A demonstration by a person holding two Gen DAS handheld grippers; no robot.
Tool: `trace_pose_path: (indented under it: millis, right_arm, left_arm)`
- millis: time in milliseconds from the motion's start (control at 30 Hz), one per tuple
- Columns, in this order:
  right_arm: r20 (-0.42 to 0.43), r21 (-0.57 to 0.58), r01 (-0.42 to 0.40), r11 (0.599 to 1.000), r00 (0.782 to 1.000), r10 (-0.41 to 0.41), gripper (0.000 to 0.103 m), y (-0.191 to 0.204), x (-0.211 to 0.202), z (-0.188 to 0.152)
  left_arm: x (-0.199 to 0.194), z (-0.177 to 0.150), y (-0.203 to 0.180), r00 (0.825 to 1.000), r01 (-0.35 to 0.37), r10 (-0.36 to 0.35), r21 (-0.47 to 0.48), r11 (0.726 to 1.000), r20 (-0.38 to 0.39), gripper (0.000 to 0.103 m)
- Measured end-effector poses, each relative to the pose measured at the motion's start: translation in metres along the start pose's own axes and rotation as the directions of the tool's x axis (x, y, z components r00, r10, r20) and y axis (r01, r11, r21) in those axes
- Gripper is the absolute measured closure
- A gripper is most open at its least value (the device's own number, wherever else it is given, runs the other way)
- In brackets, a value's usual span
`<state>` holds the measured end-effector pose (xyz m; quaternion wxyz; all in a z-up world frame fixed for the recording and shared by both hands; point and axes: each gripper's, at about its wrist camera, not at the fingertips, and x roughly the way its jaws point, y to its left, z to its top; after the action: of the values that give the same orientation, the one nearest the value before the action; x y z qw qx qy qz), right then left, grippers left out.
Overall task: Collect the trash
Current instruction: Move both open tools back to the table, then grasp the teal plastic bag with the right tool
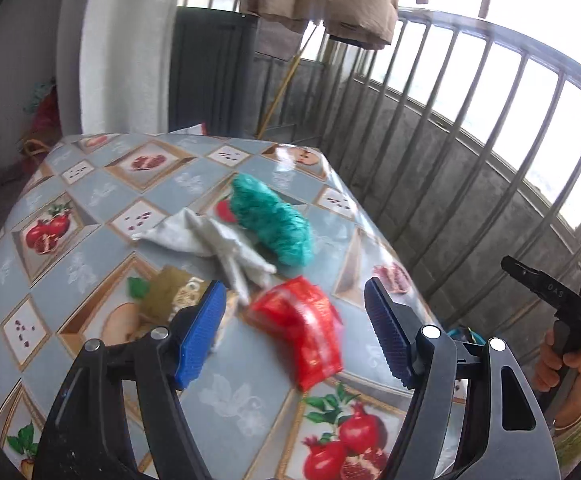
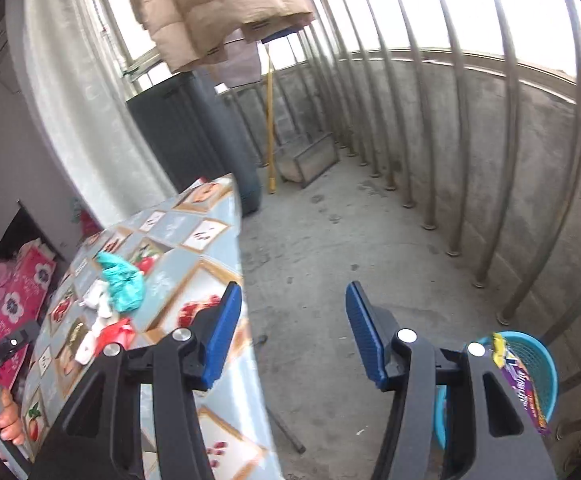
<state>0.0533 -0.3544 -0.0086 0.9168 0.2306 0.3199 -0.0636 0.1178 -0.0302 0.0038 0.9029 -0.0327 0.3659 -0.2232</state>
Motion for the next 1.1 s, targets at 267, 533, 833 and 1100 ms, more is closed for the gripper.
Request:
trace_pose_path:
  millis: [267,533,833,1100]
  right_arm:
    - [-0.148,-0.102,-0.264,0.959,0.957,0.248,0.050,0.118,0.057,0.007]
    - [-0.300,-0.037,-0.390,0.920,0.883,0.362,0.050,0.168,0.137,0.023]
    - [-0.409,0.131,-0.457,0.880,0.783,0.468,0.050,0.181,0.234,0.035]
    - [-0.526,0.001,-0.554,0.832,0.708,0.472,0.058,0.221,0.238,0.016]
  left_arm:
    - [-0.001,-0.023,0.055,0.999,-0.020,0.017,-0.114,0.993,-0.032,0.037]
    - [0.026,-0.029,0.089,0.997,-0.016,-0.004,-0.245,0.969,-0.083,0.059]
    - [0.040,-0.032,0.116,0.993,-0.021,-0.019,-0.336,0.942,-0.116,0.076]
    - [0.039,-0.030,0.118,0.993,-0.016,-0.024,-0.335,0.942,-0.114,0.081]
